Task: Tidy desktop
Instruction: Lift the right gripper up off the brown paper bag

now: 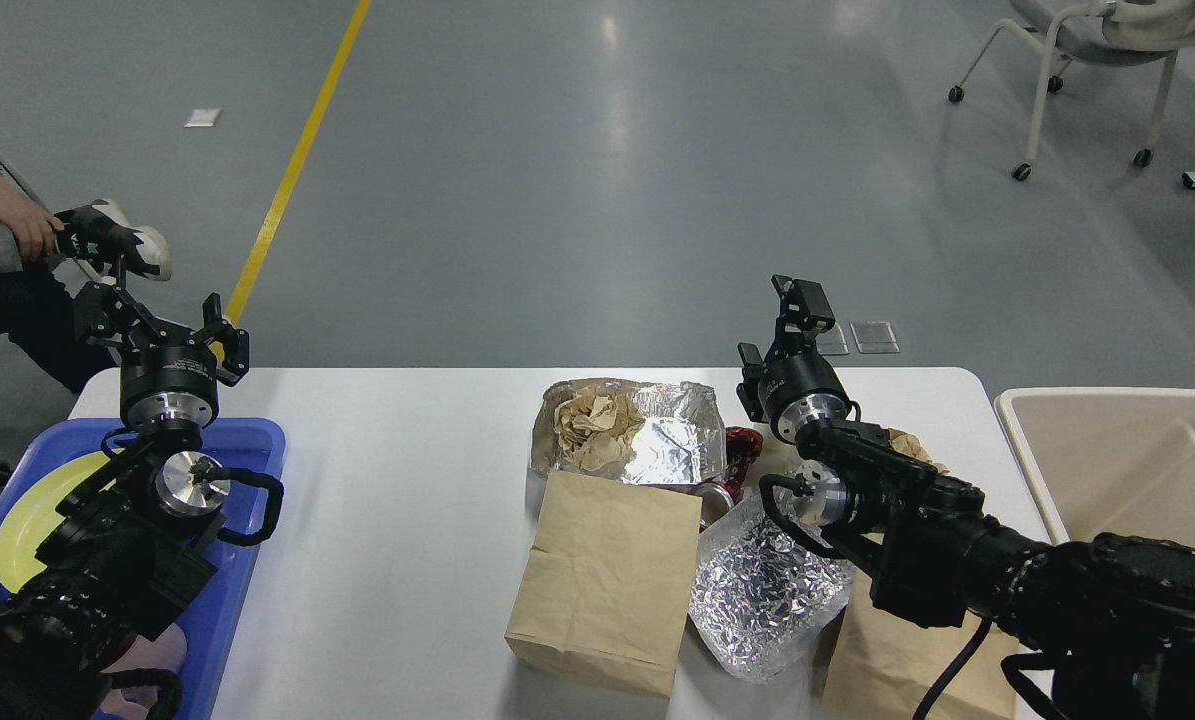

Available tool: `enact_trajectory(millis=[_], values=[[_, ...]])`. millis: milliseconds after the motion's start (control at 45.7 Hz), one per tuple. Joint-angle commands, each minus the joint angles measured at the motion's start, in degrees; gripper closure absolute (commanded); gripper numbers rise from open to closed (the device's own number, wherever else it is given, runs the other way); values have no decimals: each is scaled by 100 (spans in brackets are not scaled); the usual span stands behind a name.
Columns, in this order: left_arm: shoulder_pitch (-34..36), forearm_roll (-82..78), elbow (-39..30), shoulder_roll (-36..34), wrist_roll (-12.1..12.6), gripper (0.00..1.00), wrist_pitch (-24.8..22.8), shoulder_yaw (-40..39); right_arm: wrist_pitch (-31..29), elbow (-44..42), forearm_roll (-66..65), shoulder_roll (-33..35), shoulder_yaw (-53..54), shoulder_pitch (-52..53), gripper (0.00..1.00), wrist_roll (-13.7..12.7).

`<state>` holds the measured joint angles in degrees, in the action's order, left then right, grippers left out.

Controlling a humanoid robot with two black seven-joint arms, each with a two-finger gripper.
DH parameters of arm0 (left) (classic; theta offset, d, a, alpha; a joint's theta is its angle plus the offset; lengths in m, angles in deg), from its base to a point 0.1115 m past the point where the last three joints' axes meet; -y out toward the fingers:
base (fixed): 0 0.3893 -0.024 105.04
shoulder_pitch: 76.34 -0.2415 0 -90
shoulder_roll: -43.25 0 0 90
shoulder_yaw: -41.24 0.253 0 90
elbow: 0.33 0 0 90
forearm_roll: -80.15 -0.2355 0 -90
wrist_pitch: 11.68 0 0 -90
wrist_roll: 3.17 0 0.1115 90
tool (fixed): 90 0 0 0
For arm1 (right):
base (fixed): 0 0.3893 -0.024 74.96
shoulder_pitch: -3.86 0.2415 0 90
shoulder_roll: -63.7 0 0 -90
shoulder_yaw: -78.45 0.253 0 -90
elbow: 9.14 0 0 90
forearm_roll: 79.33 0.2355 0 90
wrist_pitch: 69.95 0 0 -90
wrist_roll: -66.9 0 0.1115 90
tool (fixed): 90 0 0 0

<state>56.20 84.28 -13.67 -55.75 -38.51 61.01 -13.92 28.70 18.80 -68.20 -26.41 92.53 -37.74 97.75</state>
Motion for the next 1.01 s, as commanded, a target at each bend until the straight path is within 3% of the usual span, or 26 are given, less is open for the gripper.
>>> enact_trajectory(millis=[0,526,986], values=[[0,0,7,3,0,3,0,-4,-22,36,12,143,33,143,0,0],[0,0,-2,3,0,3,0,-4,-4,1,74,442,1044,513,0,0],[0,-8,-2,3,0,3,0,-4,22,-17,74,820,1097,539,0,35]])
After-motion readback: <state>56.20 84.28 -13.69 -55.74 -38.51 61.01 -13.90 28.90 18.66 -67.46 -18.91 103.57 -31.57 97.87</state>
